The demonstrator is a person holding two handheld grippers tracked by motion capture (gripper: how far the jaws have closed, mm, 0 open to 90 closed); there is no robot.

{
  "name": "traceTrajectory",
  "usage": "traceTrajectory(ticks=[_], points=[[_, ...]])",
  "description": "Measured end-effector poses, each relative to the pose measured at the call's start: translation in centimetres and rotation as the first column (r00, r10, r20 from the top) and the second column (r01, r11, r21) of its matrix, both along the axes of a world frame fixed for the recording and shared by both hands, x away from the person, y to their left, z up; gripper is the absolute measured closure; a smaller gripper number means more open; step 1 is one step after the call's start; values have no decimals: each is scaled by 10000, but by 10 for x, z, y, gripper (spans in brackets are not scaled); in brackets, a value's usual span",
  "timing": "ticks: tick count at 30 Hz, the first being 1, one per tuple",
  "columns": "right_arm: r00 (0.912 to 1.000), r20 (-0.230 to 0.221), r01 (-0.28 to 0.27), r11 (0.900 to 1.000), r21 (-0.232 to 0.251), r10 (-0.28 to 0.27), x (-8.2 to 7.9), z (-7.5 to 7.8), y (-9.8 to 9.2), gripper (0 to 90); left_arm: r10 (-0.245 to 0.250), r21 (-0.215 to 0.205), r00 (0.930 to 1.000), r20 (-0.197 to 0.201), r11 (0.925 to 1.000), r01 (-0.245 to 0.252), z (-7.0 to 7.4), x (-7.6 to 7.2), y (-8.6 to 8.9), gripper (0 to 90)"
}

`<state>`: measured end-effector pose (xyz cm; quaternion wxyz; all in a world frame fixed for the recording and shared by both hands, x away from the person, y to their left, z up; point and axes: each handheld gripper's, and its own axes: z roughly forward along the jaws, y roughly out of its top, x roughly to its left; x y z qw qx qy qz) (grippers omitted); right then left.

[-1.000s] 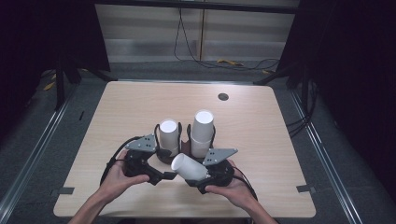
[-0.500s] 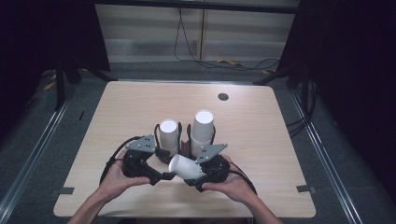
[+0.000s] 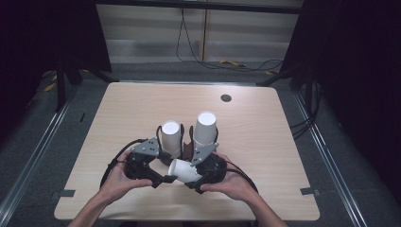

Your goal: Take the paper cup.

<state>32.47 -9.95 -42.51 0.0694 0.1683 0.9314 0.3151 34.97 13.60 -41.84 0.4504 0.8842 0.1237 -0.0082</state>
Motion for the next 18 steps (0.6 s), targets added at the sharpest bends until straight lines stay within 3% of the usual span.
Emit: traceTrajectory(ticks=[9, 18], points=[[9997, -22, -253, 9972, -700, 252, -3, -9, 8, 255, -10, 368, 10000, -21, 9993, 11, -6, -1, -4, 199], [9997, 10, -239, 9946, -1009, 241, -4, -10, 9, 256, -151, 714, 9999, -51, 9973, 154, -9, -2, -8, 246]])
